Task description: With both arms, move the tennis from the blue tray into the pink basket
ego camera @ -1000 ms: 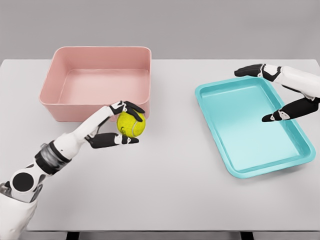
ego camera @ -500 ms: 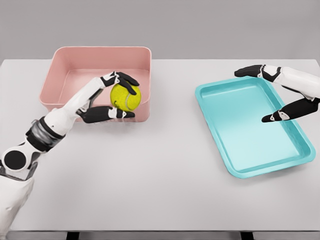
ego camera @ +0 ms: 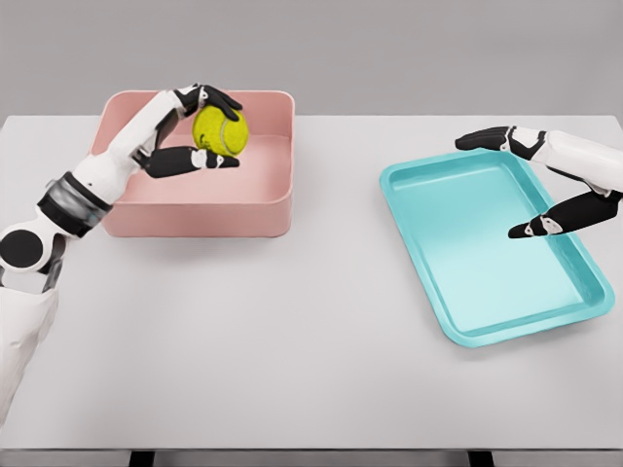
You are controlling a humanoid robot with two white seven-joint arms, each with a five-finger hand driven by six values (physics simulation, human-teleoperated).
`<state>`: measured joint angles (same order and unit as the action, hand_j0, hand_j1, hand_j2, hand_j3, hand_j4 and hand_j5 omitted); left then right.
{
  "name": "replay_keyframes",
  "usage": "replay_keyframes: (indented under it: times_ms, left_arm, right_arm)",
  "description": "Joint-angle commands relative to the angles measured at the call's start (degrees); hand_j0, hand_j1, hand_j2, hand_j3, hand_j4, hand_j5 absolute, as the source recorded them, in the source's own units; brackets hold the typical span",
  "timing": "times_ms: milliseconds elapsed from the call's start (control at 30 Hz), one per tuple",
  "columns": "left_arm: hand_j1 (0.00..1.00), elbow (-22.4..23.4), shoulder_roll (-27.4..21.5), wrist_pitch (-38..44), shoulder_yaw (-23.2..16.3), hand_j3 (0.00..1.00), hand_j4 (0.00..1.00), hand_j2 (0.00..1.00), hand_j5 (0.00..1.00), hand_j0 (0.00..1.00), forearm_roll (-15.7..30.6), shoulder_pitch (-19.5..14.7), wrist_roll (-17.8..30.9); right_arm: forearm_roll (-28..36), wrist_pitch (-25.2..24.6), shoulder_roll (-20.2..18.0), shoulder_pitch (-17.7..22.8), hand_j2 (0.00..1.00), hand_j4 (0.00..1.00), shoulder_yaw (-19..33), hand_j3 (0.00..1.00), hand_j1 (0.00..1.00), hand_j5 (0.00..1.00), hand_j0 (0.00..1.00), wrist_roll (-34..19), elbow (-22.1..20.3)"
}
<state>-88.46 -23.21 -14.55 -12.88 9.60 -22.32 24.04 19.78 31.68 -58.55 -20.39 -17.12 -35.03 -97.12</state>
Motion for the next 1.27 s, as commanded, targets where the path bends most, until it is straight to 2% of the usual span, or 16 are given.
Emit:
replay_keyframes:
  times_ms: [0,200,267,300,400,433,633,700,733,867,933,1000,1033,1067,1133,1233]
  left_arm:
    - [0.44,2.6,0.0,0.7,0.0,0.44,0.44,0.44,0.44,0.44,0.2,0.0,0.0]
    - [0.45,6.8,0.0,2.7,-0.1,0.45,0.45,0.45,0.45,0.45,0.2,-2.0,0.0]
    - [0.49,7.9,0.0,2.7,-0.1,0.49,0.49,0.49,0.49,0.49,0.2,-2.5,0.0]
    - [0.56,8.0,0.0,2.7,-0.1,0.56,0.56,0.56,0.56,0.56,0.1,-2.5,0.0]
    - [0.94,8.1,0.0,3.4,-0.1,0.94,0.94,0.94,0.94,0.94,0.1,-2.7,0.0]
    - [0.99,8.0,-0.1,3.6,0.0,0.99,0.99,0.99,0.99,0.99,0.1,-2.8,0.0]
    - [1.0,7.0,-1.0,2.2,0.0,1.0,1.0,1.0,1.0,1.0,0.2,-2.7,0.4]
    - [1.0,4.6,-1.8,-4.1,-0.4,1.0,1.0,1.0,1.0,1.0,0.2,-2.2,0.5]
    - [1.0,3.1,-3.8,-7.9,-0.7,1.0,1.0,1.0,1.0,1.0,0.1,-1.8,0.6]
    - [1.0,-4.8,-12.7,-20.5,-1.1,1.0,1.0,1.0,1.0,1.0,-0.5,4.0,0.6]
    - [1.0,-5.3,-14.8,-20.5,-0.6,1.0,1.0,1.0,1.0,1.0,-0.6,4.6,0.5]
    - [1.0,-5.3,-16.5,-20.5,2.5,1.0,1.0,1.0,1.0,1.0,-0.5,5.6,0.4]
    - [1.0,-5.4,-16.5,-20.5,7.2,1.0,1.0,1.0,1.0,1.0,-0.5,8.8,0.4]
    - [1.0,-5.5,-16.6,-20.5,9.5,1.0,1.0,1.0,1.0,1.0,-0.8,11.2,0.6]
    - [1.0,-5.2,-16.6,-20.5,11.2,1.0,1.0,1.0,1.0,1.0,-1.2,13.4,0.4]
    - [1.0,-4.9,-16.6,-20.5,13.4,1.0,1.0,1.0,1.0,1.0,-1.3,14.8,0.4]
  right_arm:
    - [0.4,-0.2,-0.1,0.0,1.0,1.0,0.1,1.0,1.0,1.0,1.0,0.0,0.0]
    - [0.4,-0.1,0.0,0.0,1.0,1.0,-0.1,1.0,1.0,1.0,1.0,0.0,-0.1]
    - [0.4,-0.2,-0.1,0.0,1.0,1.0,-0.1,1.0,1.0,1.0,1.0,0.0,-0.1]
    - [0.4,-0.1,-0.1,0.0,1.0,1.0,-0.1,1.0,1.0,1.0,1.0,0.0,-0.1]
    - [0.4,-0.2,0.0,0.0,1.0,1.0,-0.1,1.0,1.0,1.0,1.0,0.0,-0.1]
    - [0.4,-0.3,0.0,0.0,1.0,1.0,-0.3,1.0,1.0,1.0,1.0,0.0,-0.1]
    - [0.4,-0.4,-0.1,0.0,1.0,1.0,-0.2,1.0,1.0,1.0,1.0,0.0,-0.2]
    - [0.4,-0.3,-0.1,0.0,1.0,1.0,-0.1,1.0,1.0,1.0,1.0,0.0,0.0]
    - [0.4,-0.3,0.0,0.0,1.0,1.0,-0.1,1.0,1.0,1.0,1.0,0.0,0.0]
    - [0.4,-0.3,0.8,0.0,1.0,1.0,-0.3,1.0,1.0,1.0,1.0,0.0,0.2]
    - [0.4,-0.3,0.8,0.0,1.0,1.0,-0.3,1.0,1.0,1.0,1.0,0.0,0.3]
    - [0.3,-0.3,0.8,0.1,1.0,1.0,-0.3,1.0,1.0,1.0,1.0,0.0,0.2]
    - [0.3,-0.3,0.8,0.0,1.0,1.0,-0.2,1.0,1.0,1.0,1.0,0.0,0.1]
    - [0.3,-0.3,0.8,0.1,1.0,1.0,-0.2,1.0,1.0,1.0,1.0,0.0,0.2]
    - [0.2,-0.3,1.6,0.1,1.0,1.0,-0.3,1.0,1.0,1.0,1.0,0.0,0.3]
    - [0.1,-0.3,1.6,0.1,1.0,1.0,-0.3,1.0,1.0,1.0,1.0,0.0,0.3]
